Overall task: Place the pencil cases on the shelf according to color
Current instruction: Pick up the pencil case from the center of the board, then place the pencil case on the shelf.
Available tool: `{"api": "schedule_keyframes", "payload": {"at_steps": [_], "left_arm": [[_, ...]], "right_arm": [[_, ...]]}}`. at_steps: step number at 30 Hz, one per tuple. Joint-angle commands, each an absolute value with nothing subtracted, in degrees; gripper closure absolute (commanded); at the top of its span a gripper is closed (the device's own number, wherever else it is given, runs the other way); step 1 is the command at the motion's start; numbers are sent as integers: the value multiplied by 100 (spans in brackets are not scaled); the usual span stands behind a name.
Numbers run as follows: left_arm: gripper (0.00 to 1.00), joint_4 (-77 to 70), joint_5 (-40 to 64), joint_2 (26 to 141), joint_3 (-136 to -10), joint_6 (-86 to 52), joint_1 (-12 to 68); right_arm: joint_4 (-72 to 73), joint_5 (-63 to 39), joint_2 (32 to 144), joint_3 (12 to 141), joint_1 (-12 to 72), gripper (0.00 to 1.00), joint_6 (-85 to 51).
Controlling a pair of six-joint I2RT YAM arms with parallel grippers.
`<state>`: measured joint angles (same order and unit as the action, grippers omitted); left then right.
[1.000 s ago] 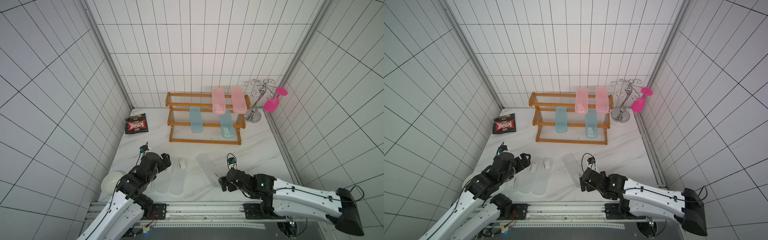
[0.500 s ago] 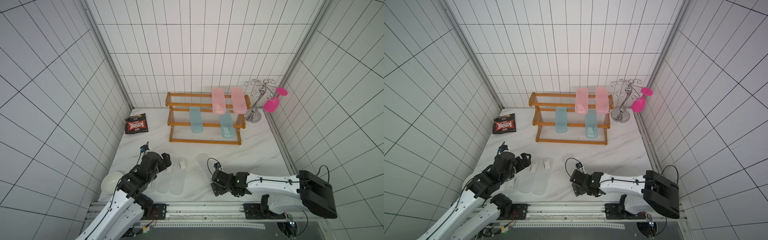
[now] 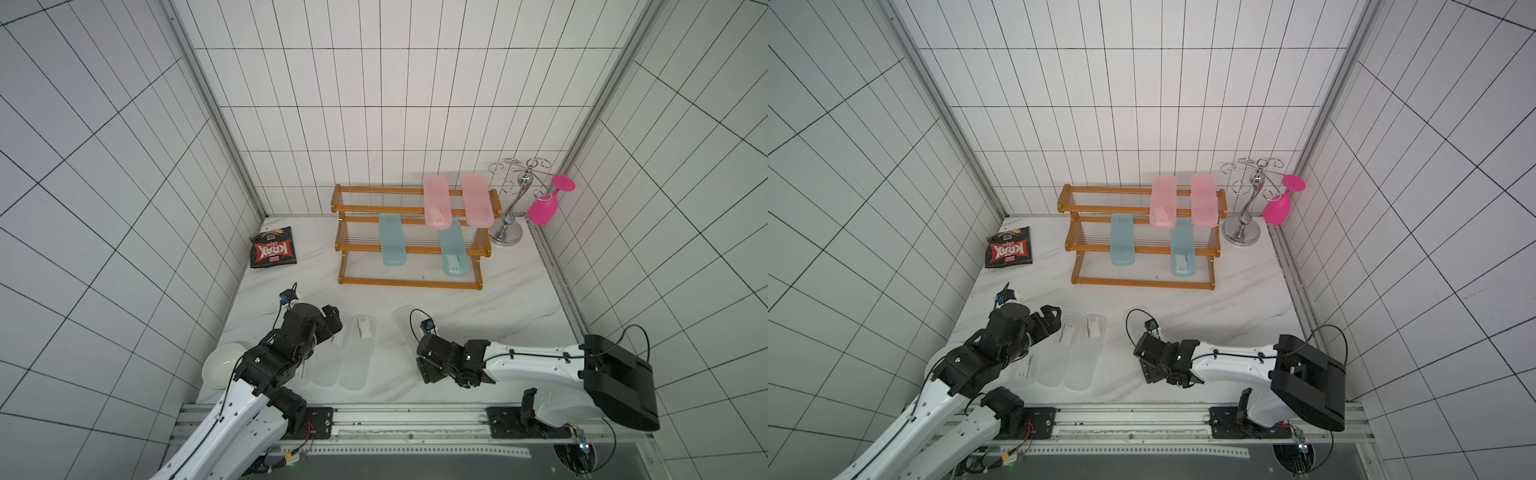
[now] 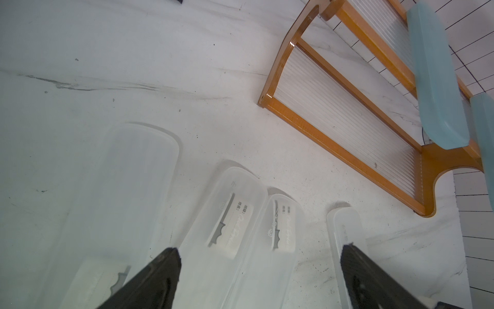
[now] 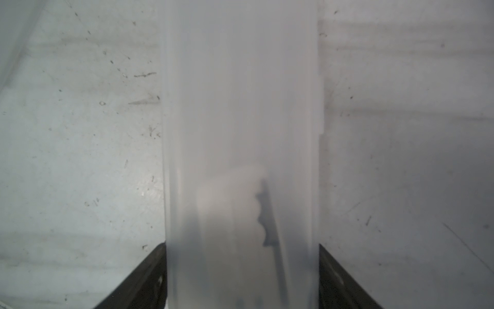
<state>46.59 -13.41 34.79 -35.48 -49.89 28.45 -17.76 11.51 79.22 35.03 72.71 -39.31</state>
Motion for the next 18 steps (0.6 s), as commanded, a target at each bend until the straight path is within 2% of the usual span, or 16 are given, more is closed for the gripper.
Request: {"api": "schedule_keyframes", "payload": {"at_steps": [1, 6, 12, 18], "left_arm": [[2, 4692, -1399, 3411, -3730, -4917, 2865], [2, 4660, -1437, 3365, -3799, -4918, 2869], [2, 4514, -1379, 3657, -3918, -4896, 2887], [2, 4329, -1376, 3770, -3980, -4825, 2892]], "right_arm": [[-2172, 1689, 7553, 3406, 7430, 33, -4247], [-2704, 2323, 6619, 3155, 7551, 48, -4666], [-3002, 2491, 5705, 2991, 7349, 48, -4792], [-2758, 2115, 5714, 3124, 6684, 49, -4311]]}}
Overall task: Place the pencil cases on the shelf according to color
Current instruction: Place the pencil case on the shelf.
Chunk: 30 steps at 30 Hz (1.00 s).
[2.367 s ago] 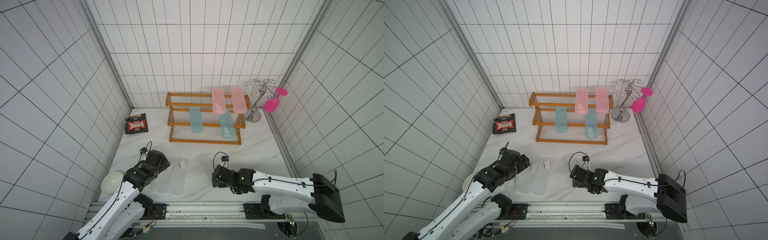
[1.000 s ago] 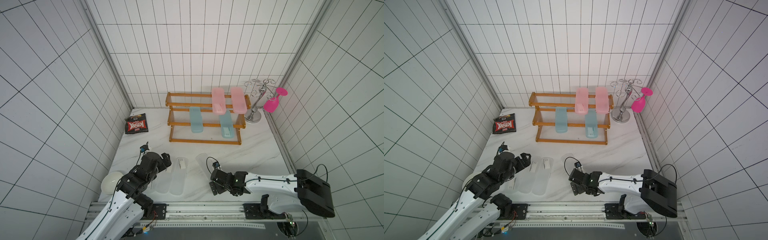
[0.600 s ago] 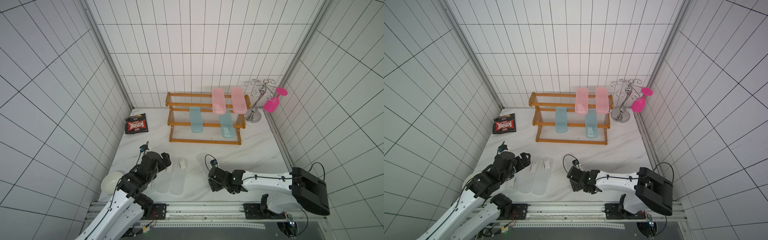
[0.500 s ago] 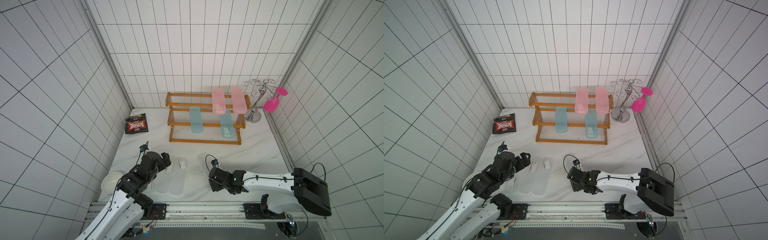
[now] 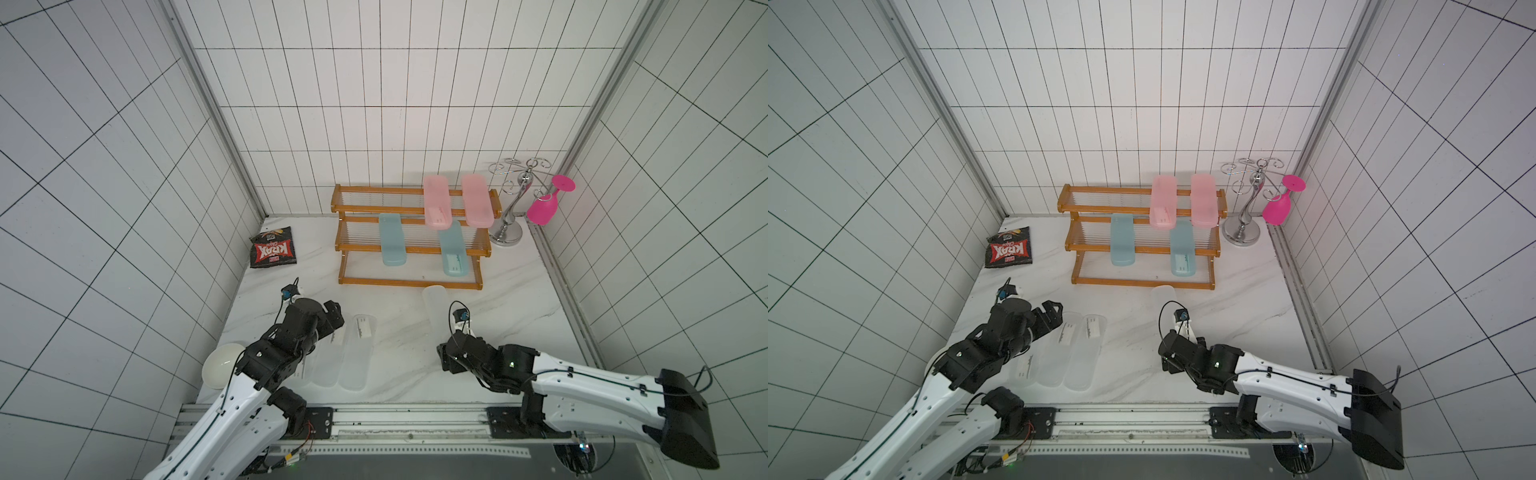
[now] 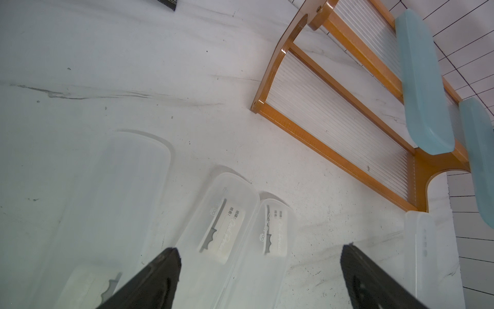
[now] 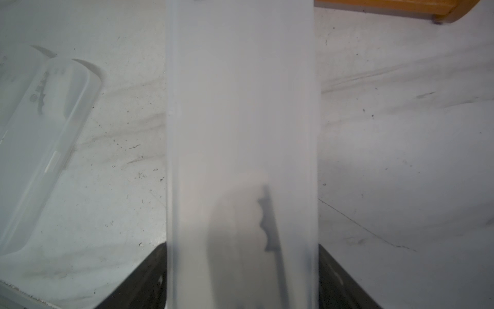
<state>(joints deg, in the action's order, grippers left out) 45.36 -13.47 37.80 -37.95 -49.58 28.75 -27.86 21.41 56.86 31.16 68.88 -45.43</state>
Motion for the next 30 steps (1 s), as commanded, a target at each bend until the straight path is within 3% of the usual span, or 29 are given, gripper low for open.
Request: {"api": "schedule_keyframes", "payload": {"at_steps": [1, 6, 16, 30], "left_arm": [[2, 4307, -1385, 3788, -3983, -4810, 2892], [2, 4271, -1369, 3883, -4033, -4756, 2892], [2, 4092, -1406, 3902, -3916, -4722, 2900], [2, 3736, -1473, 4137, -3684, -4686, 2900]], "right_arm": [[-2667, 2040, 5763, 3167, 6533, 49, -4218], [-2235, 1715, 6045, 3303, 5846, 50, -3908], [-1616, 1987, 6761, 3577, 5247, 51, -3685], [-1047, 1543, 7719, 4100, 4285, 51, -2943]]}}
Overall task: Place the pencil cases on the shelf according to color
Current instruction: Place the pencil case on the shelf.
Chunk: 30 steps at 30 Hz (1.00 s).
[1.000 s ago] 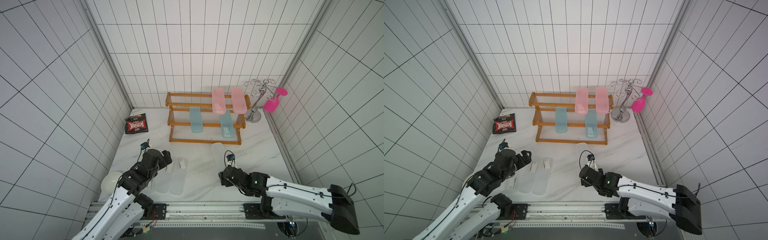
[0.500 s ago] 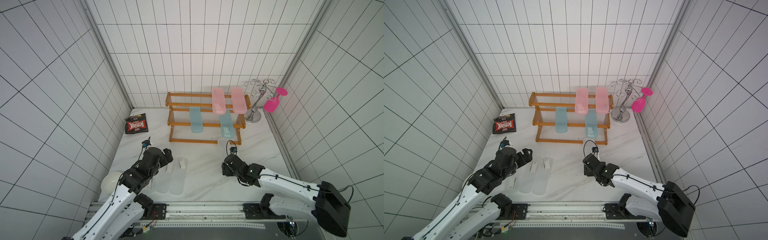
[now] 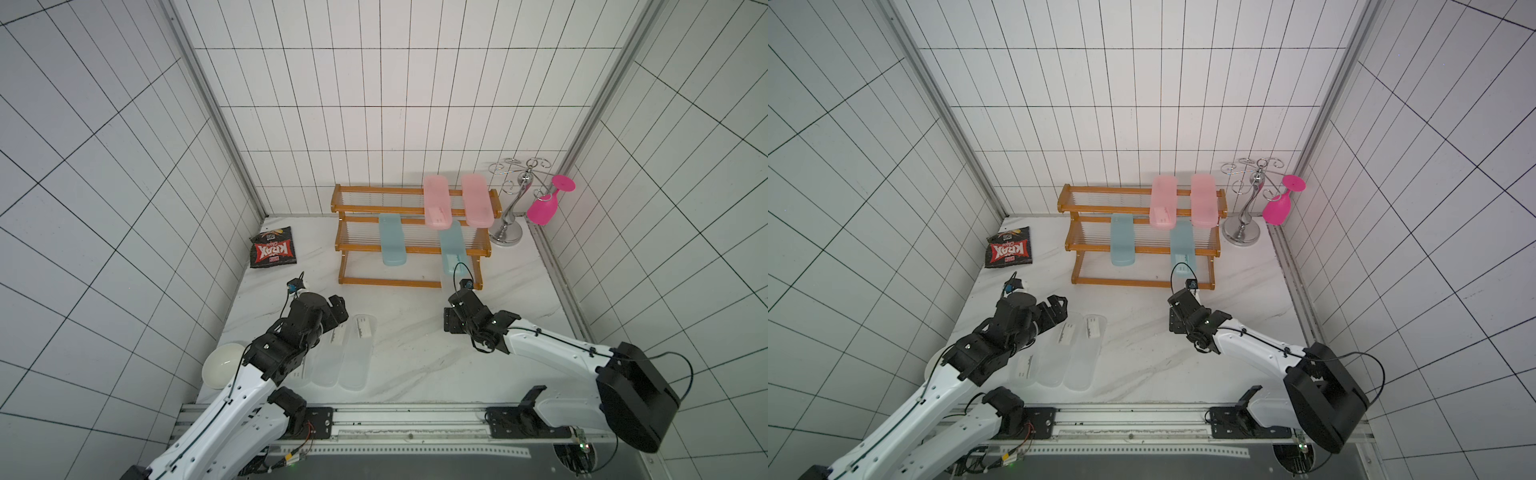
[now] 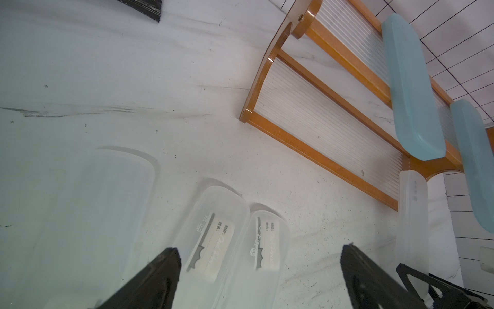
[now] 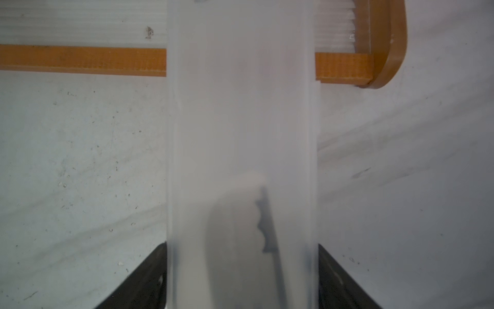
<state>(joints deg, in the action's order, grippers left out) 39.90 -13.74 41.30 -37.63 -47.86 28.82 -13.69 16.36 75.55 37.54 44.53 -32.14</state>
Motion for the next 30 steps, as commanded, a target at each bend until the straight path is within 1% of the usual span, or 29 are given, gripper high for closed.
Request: {"api": "schedule_keyframes", "payload": {"at_steps": [1, 13, 16, 20, 21, 22, 23, 24, 28, 29, 30], "left_arm": [[2, 3704, -1470, 4161, -3689, -4685, 2900], [2, 3571, -1462, 4328, -3616, -4633, 2900], [2, 3520, -1483, 4342, -3572, -4624, 2900], [2, 3476, -1481, 4363, -3555, -4599, 2900], [2, 3460, -1499, 4366, -3544, -4582, 2900], [2, 3429, -1511, 4368, -3533, -4550, 2900], [2, 3419, -1525, 4371, -3530, -4519, 2900], [2, 3423, -1538, 4368, -3537, -4491, 2900], [2, 3518, -1572, 4266, -3574, -4416, 2900], [2, 3560, -1599, 4222, -3572, -4412, 2900], [2, 3589, -1623, 4181, -3564, -4421, 2900]], "right_arm": [[-996, 1498, 7803, 4147, 4220, 51, -2913], [-470, 1415, 8921, 4731, 3931, 52, -2630], [-482, 1434, 9065, 4857, 3894, 50, -2584], [-567, 1472, 9204, 4973, 3868, 41, -2535], [-591, 1499, 9229, 4987, 3875, 36, -2534], [-613, 1549, 9251, 4999, 3867, 25, -2556], [-653, 1592, 9284, 5022, 3863, 18, -2579], [-677, 1616, 9298, 5035, 3858, 14, -2577], [-864, 1634, 9187, 5048, 3877, 2, -2651], [-901, 1626, 9094, 5006, 3894, 0, -2701], [-944, 1635, 9005, 4970, 3915, 1, -2736]]}}
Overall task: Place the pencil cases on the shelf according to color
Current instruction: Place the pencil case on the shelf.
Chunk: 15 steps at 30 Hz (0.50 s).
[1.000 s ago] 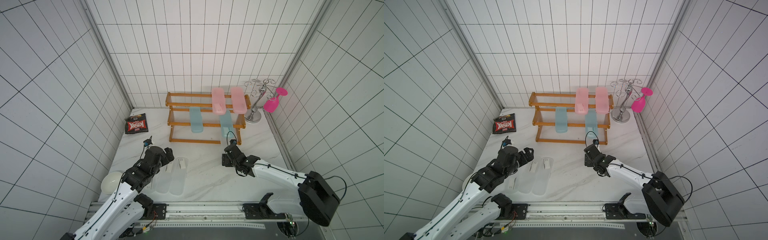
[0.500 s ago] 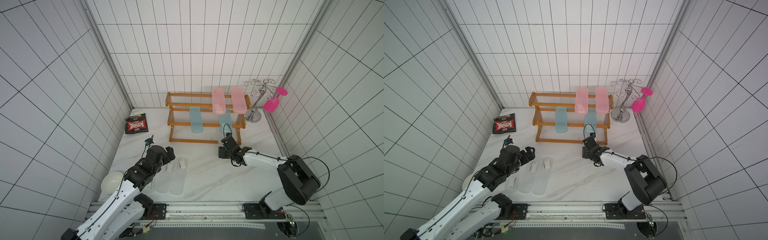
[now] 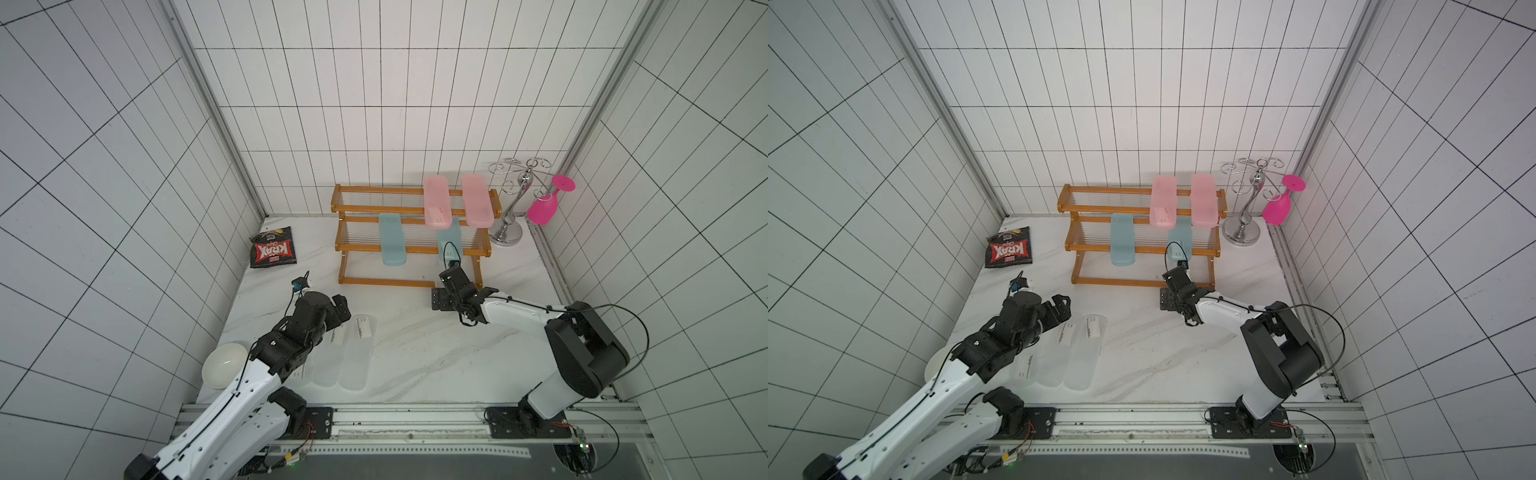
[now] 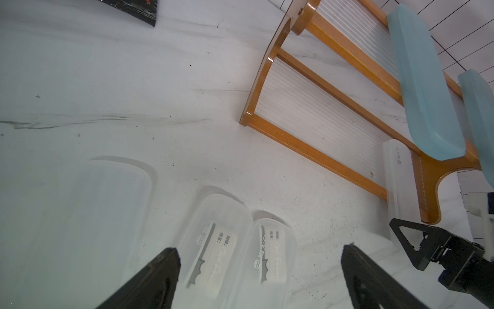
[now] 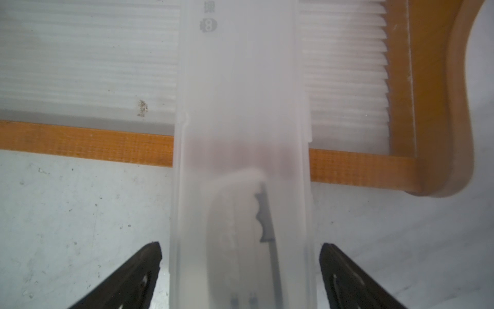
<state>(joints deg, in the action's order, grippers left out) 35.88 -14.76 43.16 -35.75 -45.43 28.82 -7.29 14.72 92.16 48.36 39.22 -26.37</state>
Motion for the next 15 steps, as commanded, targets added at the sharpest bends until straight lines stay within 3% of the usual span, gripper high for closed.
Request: {"api": "schedule_keyframes", "payload": {"at_steps": [1, 15], "left_arm": [[2, 3616, -1650, 4137, -3547, -4432, 2899], [2, 4479, -1329, 3954, -3679, -4662, 2900]], "right_arm": [[-1009, 1671, 8886, 4928, 3956, 1, -2766], [-1550, 1753, 7365, 3816, 4509, 3, -3755]]}}
